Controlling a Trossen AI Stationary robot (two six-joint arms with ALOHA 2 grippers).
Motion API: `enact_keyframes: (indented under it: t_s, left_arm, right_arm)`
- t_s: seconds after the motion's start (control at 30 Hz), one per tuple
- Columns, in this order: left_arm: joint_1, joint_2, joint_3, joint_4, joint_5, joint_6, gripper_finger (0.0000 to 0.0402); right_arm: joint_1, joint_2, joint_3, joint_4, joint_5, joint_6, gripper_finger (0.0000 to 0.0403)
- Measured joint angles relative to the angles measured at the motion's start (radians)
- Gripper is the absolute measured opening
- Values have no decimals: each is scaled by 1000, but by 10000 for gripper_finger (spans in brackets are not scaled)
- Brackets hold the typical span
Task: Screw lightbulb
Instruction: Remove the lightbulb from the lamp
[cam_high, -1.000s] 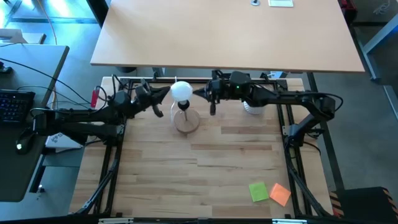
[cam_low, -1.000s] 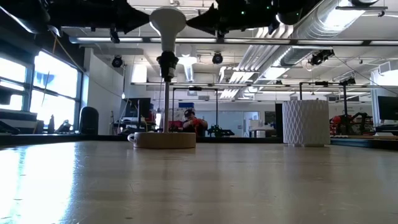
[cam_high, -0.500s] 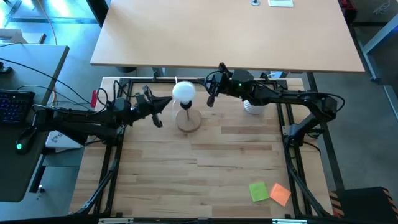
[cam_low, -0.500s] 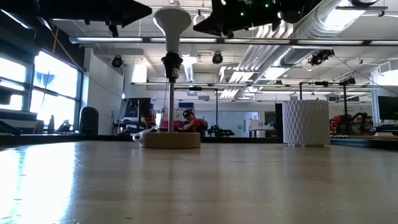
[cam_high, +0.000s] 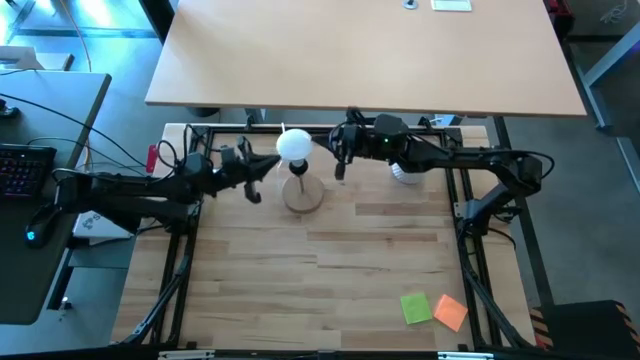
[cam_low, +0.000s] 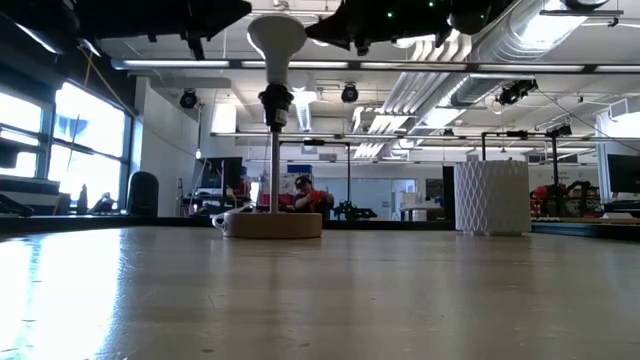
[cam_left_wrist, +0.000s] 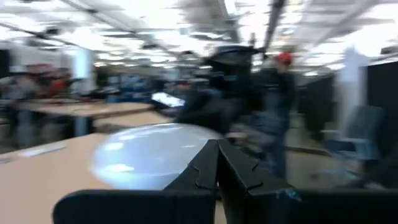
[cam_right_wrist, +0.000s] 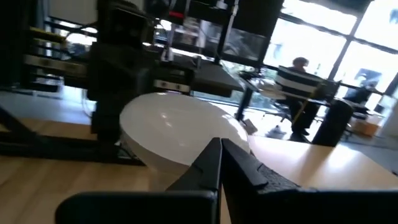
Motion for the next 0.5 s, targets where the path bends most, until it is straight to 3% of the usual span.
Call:
enact_keyframes:
  t_s: [0.1,0.23,0.33,0.5]
  left_arm:
    - [-17,20,0,36,66,-4,0]
    - [-42,7,0,22,62,-2,0]
    - [-53,-22,0,-20,-19,24,0]
    - [-54,-91,0,-182,-249,75,0]
  right_arm:
    - [-19,1,0,-2,44,23,2]
    - [-39,1,0,-6,143,18,2]
    - [-41,-16,0,-26,161,13,2]
    - [-8,-77,0,-100,152,-21,2]
